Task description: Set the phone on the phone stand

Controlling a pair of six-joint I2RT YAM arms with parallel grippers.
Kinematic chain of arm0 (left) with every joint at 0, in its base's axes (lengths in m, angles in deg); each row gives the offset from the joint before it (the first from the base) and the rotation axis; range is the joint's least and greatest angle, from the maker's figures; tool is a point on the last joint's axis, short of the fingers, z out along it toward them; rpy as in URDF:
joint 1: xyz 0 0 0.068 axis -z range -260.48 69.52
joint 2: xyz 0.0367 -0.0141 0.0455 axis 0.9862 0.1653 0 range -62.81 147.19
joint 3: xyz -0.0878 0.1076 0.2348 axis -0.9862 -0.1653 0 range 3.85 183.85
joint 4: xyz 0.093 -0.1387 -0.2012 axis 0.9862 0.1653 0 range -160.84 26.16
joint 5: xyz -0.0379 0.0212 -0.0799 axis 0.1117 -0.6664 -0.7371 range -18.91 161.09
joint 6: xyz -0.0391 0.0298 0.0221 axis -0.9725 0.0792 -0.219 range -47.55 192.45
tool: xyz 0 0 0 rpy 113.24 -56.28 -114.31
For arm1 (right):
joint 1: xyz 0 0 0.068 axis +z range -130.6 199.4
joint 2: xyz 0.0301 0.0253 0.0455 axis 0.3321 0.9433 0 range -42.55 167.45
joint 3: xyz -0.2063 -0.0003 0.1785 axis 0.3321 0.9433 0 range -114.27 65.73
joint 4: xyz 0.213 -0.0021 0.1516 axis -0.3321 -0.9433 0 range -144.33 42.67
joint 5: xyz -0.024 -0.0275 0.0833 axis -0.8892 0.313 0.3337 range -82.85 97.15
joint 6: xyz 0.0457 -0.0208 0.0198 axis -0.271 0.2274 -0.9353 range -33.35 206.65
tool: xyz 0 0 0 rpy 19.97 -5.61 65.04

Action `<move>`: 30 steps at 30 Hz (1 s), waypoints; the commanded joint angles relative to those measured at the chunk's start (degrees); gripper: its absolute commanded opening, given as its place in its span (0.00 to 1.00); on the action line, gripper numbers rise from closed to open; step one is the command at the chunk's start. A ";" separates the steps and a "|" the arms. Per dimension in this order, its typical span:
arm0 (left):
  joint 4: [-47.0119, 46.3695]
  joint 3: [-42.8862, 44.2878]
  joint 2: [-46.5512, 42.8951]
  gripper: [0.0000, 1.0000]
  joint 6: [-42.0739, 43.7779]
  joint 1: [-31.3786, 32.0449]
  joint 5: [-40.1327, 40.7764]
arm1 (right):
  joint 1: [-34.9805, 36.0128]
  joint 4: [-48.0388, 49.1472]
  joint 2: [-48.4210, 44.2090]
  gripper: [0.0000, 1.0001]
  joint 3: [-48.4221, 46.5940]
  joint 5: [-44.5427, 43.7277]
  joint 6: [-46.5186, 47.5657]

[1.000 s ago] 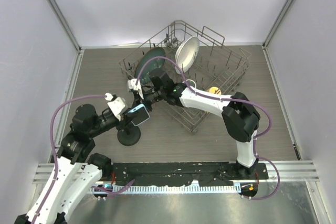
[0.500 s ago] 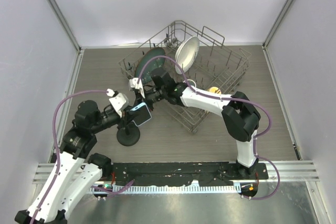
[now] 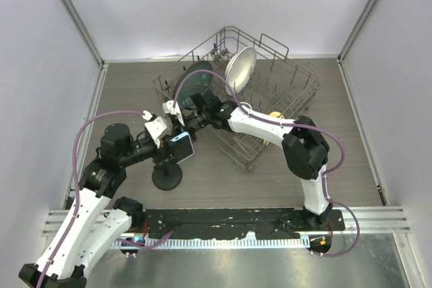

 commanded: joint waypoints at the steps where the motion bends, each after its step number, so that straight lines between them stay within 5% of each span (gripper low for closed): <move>1: -5.03 -0.29 -4.68 0.00 -1.56 -0.49 7.44 | 0.30 3.00 -3.27 0.01 7.30 -3.58 -4.02; 9: -0.91 -0.12 -9.35 0.00 -9.11 -0.40 21.81 | 0.39 26.47 -7.66 0.01 17.15 -20.08 -20.61; 14: 12.96 5.50 -8.39 0.00 -21.07 -0.32 50.06 | 7.04 52.15 -12.58 0.01 30.43 -59.24 -33.90; 19: 23.07 11.65 -2.51 0.00 -23.09 0.21 58.06 | 12.16 51.92 -11.19 0.01 26.68 -78.97 -36.37; 26: 19.23 9.56 -3.47 0.00 -22.22 0.21 65.28 | 19.02 40.67 -7.05 0.01 15.77 -95.85 -36.99; 30: 17.03 7.81 -3.81 0.00 -19.59 0.30 62.67 | 19.11 38.01 -6.44 0.01 12.95 -94.92 -36.21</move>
